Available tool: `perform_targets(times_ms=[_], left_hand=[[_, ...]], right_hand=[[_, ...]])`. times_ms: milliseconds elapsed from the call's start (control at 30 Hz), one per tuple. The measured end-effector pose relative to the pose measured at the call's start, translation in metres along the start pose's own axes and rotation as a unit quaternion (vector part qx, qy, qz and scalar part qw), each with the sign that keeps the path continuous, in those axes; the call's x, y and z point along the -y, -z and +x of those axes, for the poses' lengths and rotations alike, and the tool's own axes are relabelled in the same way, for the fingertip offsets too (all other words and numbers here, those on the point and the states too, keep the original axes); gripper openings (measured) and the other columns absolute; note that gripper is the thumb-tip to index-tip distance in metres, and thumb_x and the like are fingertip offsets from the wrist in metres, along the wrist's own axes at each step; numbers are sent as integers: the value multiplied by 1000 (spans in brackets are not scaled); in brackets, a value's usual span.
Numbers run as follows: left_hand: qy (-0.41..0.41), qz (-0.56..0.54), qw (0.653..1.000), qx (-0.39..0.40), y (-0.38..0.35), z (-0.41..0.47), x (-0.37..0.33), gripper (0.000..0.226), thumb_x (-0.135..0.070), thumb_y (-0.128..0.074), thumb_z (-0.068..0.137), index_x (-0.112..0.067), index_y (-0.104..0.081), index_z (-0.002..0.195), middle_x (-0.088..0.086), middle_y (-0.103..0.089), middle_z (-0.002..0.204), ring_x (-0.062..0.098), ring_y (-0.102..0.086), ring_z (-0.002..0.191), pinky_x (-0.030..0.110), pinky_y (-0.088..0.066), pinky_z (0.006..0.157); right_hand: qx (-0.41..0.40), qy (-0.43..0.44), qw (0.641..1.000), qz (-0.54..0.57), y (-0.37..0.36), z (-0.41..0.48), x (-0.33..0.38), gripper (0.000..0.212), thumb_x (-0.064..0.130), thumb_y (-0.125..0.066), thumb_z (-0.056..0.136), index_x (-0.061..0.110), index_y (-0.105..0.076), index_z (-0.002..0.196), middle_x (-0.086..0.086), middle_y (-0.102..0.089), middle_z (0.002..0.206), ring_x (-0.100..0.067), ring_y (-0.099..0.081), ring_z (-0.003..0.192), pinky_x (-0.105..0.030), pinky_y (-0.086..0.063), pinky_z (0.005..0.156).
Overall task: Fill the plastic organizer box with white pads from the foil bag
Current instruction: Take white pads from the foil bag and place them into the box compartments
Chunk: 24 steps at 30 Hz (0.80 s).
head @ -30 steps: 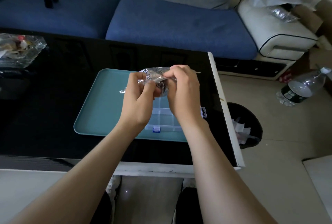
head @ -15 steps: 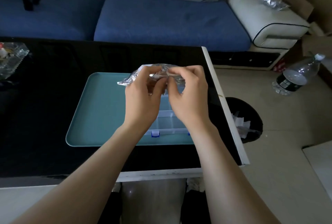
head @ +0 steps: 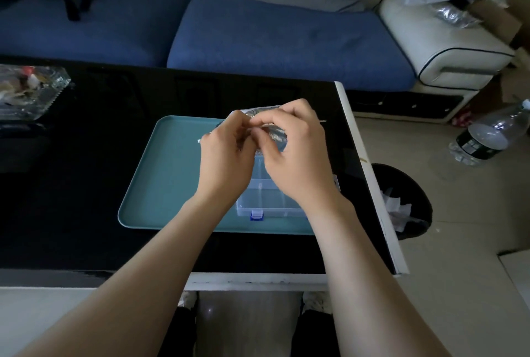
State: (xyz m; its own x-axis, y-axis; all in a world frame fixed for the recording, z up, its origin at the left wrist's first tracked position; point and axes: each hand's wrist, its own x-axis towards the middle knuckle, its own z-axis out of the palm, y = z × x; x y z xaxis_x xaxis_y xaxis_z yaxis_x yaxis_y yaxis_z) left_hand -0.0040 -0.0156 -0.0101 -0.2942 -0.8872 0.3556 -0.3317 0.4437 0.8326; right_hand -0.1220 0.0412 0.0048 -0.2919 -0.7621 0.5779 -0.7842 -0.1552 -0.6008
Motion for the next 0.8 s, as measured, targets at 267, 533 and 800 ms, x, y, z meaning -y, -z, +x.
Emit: perform_targets(times_ms=[267, 533, 800], left_hand=[[6, -30, 999, 7, 0, 0, -7, 9, -13, -58, 105, -14, -66, 100, -15, -79, 86, -4, -72, 81, 18, -52, 73], [39, 20, 999, 6, 1, 1, -5, 18, -18, -60, 96, -15, -56, 79, -5, -62, 61, 9, -50, 55, 19, -33, 54], [115, -1, 993, -36, 7, 0, -9, 20, -22, -58, 84, -8, -54, 70, 7, -60, 55, 15, -39, 51, 29, -38, 51]], right_hand=[[-28, -39, 994, -103, 0, 2, -11, 12, 18, -61, 105, 24, -69, 111, 0, -57, 109, -25, -61, 93, -48, -54, 79], [33, -183, 968, -166, 3, 1, -25, 16, 6, -56, 104, 20, -50, 110, -4, -68, 98, -24, -65, 78, -29, -37, 49], [98, -267, 940, -190, 11, -5, -25, 29, -1, -51, 99, 22, -42, 114, -8, -60, 94, -19, -52, 68, -30, -28, 47]])
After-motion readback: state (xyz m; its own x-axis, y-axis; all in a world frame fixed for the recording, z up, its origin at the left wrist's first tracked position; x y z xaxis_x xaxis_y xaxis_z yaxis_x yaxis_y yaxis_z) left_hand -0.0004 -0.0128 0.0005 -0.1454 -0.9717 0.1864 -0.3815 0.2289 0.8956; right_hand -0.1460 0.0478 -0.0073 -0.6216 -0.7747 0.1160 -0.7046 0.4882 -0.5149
